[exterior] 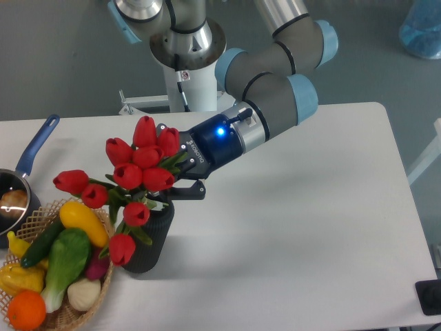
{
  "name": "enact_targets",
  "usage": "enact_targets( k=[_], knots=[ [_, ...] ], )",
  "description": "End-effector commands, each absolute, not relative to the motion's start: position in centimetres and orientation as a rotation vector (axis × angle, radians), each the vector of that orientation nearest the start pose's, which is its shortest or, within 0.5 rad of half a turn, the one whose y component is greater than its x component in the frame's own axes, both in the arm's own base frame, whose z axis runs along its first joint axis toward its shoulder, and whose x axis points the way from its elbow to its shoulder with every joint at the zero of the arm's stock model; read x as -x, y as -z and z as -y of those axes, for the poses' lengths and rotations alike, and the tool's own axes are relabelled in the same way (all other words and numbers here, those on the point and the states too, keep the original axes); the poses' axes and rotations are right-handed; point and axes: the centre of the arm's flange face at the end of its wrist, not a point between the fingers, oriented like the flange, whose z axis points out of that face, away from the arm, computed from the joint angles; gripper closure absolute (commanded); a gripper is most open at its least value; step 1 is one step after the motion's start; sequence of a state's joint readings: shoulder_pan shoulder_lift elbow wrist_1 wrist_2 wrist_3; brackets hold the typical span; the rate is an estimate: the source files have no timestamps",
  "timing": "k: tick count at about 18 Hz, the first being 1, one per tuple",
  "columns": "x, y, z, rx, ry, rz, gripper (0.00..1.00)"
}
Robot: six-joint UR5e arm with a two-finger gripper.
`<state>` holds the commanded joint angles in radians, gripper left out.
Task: Insert the flowers into the vase
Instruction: 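Lower the tulip stems into the black vase opening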
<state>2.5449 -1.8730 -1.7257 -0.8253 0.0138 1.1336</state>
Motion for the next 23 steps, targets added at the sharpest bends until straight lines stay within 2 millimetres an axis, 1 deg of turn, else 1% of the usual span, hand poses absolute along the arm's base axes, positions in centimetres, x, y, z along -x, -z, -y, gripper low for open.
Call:
enact_targets(
  k=[4,10,12,14,19,20,23],
  knots=[
    [34.4,-42.4,-51.5,1.573,0.578,-0.355,0.93],
    [33.9,-43.7,-51.4,1.567,0.573,-0.366,0.93],
    [33.6,-44.3,-51.8,1.568,0.579,-0.371,0.93],
    [33.6,-44.3,-51.8,1.567,0.582,-0.371,0.93],
    [34.2,-45.1,-52.3,1.561,0.568,-0.387,0.93],
    [34.2,-45.3,-52.7,1.559,0.567,-0.395,0.93],
    [34.5,-45.1,-53.5,1.557,0.573,-0.404,0.93]
  ],
)
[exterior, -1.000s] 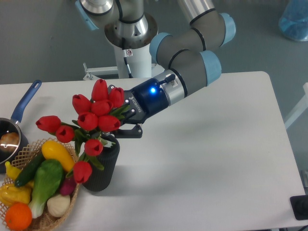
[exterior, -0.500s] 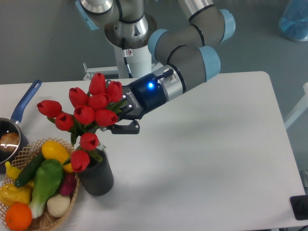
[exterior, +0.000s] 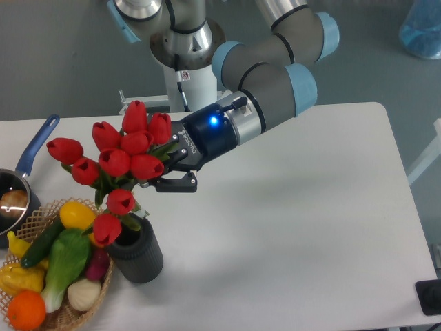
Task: Insert the flowers into the vase
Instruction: 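Lower the tulip stems into the black vase opening, then push the tulips deeper into the vase and open the gripper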
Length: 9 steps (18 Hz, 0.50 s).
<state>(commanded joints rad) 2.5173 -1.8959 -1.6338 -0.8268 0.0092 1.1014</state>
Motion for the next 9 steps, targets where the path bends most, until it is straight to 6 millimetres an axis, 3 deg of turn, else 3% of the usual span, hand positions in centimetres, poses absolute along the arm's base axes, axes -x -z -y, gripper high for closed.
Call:
enact_targets(
  k=[4,9],
  knots=[
    [34.5,-44.8,-56.2,1.549,0.59,-0.441,0.93],
    [34.2,-43.8,-56.8,1.552,0.611,-0.438,0.93]
  ],
)
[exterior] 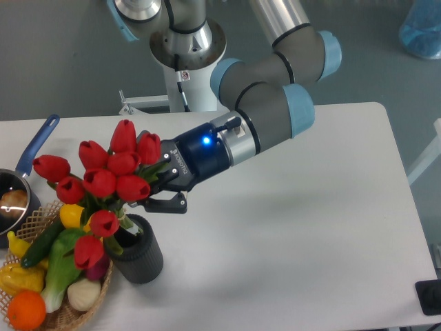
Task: Insert the flowers into the vase
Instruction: 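Push the tulips deeper into the vase and open the gripper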
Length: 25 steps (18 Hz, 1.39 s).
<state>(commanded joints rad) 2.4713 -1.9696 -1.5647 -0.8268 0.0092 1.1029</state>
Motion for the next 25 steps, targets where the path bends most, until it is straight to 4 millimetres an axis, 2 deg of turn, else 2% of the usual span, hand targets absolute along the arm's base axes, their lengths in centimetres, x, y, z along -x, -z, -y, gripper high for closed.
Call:
enact_targets(
  k=[7,9,11,13,20,23,25],
  knots=[
    [33.1,-43.6,-57.4,1.554,0.627,-0.45,0.93],
    [33.1,-43.0,-57.4,1.559,0.635,-0.442,0.93],
    [33.5,-41.9,-57.7,1.572,0.642,-0.43,0.92],
    [33.8,-39.9,-58.0,1.6,0.656,-0.409,0.9],
    [33.9,-36.5,-57.9,1.643,0.682,-0.371,0.83],
    [33.7,-35.8,-57.7,1.649,0.695,-0.359,0.73],
    [33.6,-35.1,-57.6,1.654,0.698,-0.354,0.48]
  ],
)
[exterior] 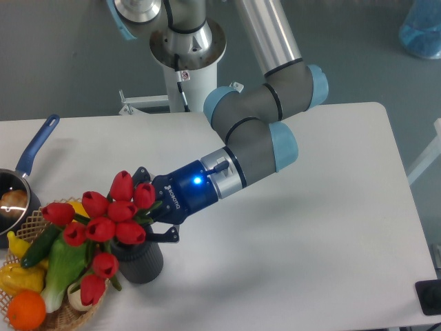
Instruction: Insert the flowers into the vase
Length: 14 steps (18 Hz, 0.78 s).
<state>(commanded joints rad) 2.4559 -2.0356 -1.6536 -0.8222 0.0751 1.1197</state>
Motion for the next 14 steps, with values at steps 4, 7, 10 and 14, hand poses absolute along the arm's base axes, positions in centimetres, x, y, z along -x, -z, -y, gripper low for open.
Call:
enact_targets(
  k=[4,7,10,14],
  knots=[
    [33.5,-33.2,-56.9,1.705,0.699,-0.33,0.0],
    [33.7,-32.5,-56.3,1.705,0.682,-0.335,0.0],
    [34.2,-31.5,-55.2,1.76,0.659,-0.312,0.0],
    [34.4,-32.7,-52.9,1.824,0.593,-0.301,0.0]
  ],
)
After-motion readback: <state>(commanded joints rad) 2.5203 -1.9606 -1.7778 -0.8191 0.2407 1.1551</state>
